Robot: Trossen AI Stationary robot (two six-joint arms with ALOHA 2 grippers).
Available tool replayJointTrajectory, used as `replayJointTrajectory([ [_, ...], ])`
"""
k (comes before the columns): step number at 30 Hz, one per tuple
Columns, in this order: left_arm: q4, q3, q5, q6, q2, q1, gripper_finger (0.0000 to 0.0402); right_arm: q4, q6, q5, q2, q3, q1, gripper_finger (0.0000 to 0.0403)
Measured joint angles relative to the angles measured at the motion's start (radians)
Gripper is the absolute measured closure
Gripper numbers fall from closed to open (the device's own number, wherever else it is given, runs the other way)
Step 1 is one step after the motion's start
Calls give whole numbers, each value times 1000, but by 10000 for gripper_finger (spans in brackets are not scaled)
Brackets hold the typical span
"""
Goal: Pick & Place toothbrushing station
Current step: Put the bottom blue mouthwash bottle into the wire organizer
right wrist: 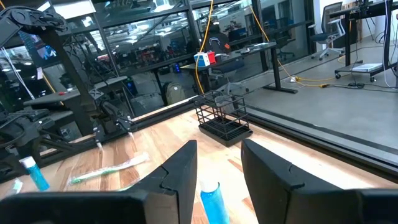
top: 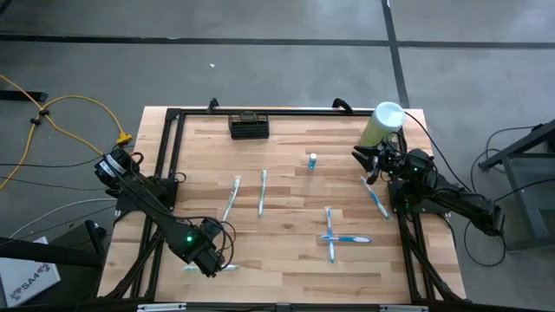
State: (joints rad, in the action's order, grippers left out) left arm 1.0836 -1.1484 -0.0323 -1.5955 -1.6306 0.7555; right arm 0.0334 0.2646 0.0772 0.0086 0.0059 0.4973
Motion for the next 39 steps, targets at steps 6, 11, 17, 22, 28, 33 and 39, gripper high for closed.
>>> replayJointTrajectory([
  [6, 0, 0, 0, 1, 0, 0, 290, 0, 0, 0, 0, 0, 0, 286],
  [11, 0, -2, 1, 1, 1, 0, 309, 0, 0, 0, 0, 0, 0, 286],
  [17, 0, -2, 1, 1, 1, 0, 305, 0, 0, 0, 0, 0, 0, 286],
  [22, 0, -2, 1, 1, 1, 0, 305, 0, 0, 0, 0, 0, 0, 286],
  [28, -8, -2, -6, 47, 3, 0, 305, 0, 0, 0, 0, 0, 0, 286],
  [33, -8, -2, -29, 85, 28, -5, 305, 0, 0, 0, 0, 0, 0, 286],
  [39, 18, -1, -77, 118, 99, -32, 305, 0, 0, 0, 0, 0, 0, 286],
])
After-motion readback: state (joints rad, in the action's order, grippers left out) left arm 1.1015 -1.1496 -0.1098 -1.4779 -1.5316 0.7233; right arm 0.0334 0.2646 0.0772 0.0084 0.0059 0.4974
